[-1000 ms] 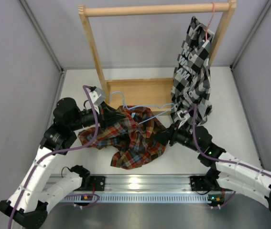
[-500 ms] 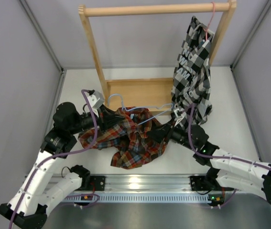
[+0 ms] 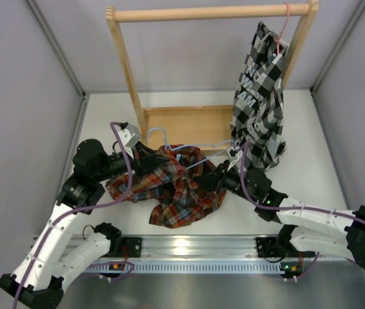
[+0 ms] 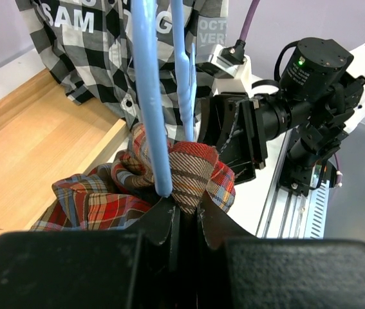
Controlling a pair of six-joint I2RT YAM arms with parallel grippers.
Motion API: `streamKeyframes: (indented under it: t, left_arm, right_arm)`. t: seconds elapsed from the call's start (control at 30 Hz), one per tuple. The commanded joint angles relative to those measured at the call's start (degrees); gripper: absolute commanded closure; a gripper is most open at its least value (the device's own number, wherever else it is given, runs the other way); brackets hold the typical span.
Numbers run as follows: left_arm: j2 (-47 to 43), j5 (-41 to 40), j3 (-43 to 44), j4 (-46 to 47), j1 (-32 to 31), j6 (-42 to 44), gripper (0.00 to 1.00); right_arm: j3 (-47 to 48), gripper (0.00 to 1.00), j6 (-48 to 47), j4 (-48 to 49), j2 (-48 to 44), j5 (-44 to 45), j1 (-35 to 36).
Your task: Place the shirt on the hanger
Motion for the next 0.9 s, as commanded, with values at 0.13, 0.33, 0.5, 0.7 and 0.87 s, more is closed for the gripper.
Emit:
streamKeyframes:
  t: [0.13, 0.33, 0.5, 0.7, 0.87]
  left_arm:
    - [-1.94, -1.09, -0.21, 5.25, 0.05, -0.36, 1.0]
    - [-5.18, -1.53, -0.65, 4.29, -0.03, 2.36, 1.0]
    - [-7.03, -1.8, -3.1, 2.09, -0.03, 5.7, 1.0]
    - [-6.6, -2.66, -6.19, 0.33, 0.05, 9.74, 1.0]
    - [-6.42, -7.67, -6.19, -4.76, -1.7, 13.7, 1.0]
  right_arm:
    - [2.82, 1.0, -1.76, 0.45, -0.22, 2.08, 1.73]
    - [3.79, 1.0, -5.27, -14.46, -8.11, 9.91, -4.21]
    - [8.35, 1.0, -5.63, -29.68, -13.23, 7.2, -15.83]
    - [16.7, 1.0, -7.38, -41.65, -11.13, -0.18, -27.7]
    - [21.72, 1.0, -9.93, -46.23, -9.9, 0.86, -30.17]
